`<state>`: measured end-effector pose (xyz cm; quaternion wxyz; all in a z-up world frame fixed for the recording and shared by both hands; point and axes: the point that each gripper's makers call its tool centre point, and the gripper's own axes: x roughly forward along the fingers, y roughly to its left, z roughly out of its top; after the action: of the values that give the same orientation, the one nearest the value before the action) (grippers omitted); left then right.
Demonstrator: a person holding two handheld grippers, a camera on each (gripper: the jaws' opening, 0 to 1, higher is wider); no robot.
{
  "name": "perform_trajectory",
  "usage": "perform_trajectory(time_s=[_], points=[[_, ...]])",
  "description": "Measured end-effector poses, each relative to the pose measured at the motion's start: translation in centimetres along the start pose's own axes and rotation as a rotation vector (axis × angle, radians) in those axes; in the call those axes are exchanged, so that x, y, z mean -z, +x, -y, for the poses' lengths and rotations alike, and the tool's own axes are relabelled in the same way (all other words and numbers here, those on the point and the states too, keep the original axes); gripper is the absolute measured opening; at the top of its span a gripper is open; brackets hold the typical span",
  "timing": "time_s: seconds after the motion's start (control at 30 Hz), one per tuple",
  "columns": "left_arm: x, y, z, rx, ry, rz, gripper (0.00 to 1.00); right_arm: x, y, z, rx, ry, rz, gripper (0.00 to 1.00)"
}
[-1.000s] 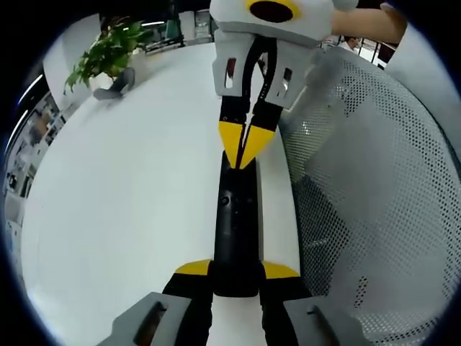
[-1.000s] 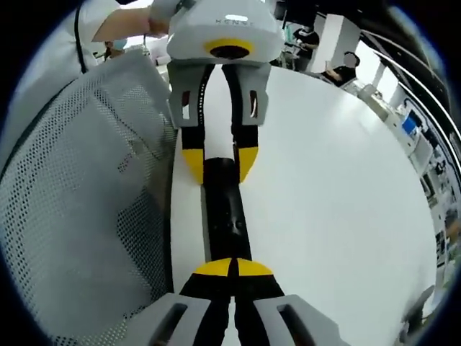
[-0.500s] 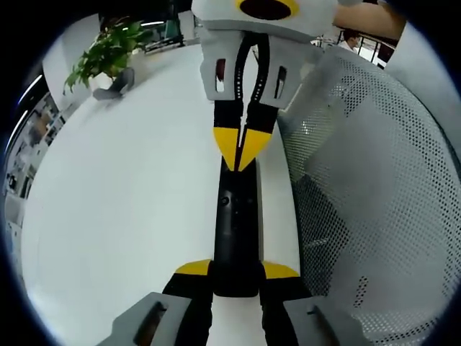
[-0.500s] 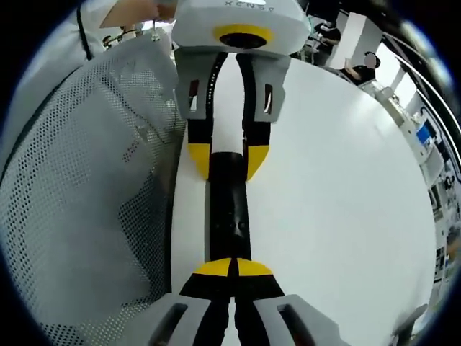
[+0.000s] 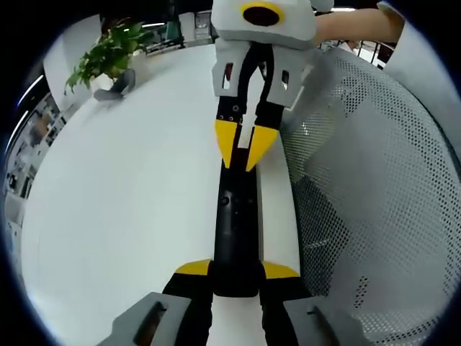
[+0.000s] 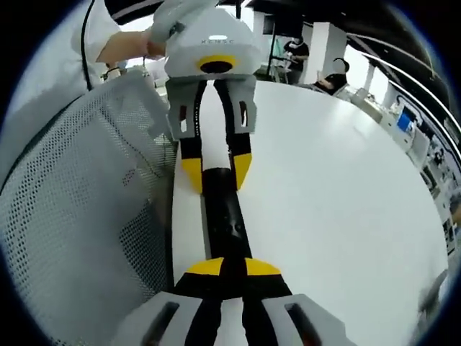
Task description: Press the specified remote control buttons in sequence, fully releasing each button before pressing the next.
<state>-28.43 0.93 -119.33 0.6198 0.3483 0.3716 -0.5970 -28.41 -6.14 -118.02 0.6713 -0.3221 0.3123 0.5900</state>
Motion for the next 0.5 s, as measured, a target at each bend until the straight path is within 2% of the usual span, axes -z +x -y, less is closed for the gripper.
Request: perform_trajectory(time_s=[0.2, 0.27, 0.4, 0.5], points=[[0.01, -0.02, 0.02, -0.001, -0.002, 0.006, 0.24, -0.05, 0.14, -0.06, -0.045, -0.027, -0.03, 0.06], [0.0, -0.02, 0.02, -0.001, -0.002, 0.008, 0.24, -0.09, 0.25, -0.16, -0.06, -0.044, -0.061, 0.06], [0.03, -0.04, 0.08, -0.008, -0.002, 0.018, 0.24, 0.05, 0.37, -0.3, -0.094, -0.155, -0.17, 0.07], [0.04, -0.03, 0.07, -0.007, 0.0, 0.031, 0.23, 0.09, 0.47, -0.37, -0.111, -0.184, -0.249, 0.07]])
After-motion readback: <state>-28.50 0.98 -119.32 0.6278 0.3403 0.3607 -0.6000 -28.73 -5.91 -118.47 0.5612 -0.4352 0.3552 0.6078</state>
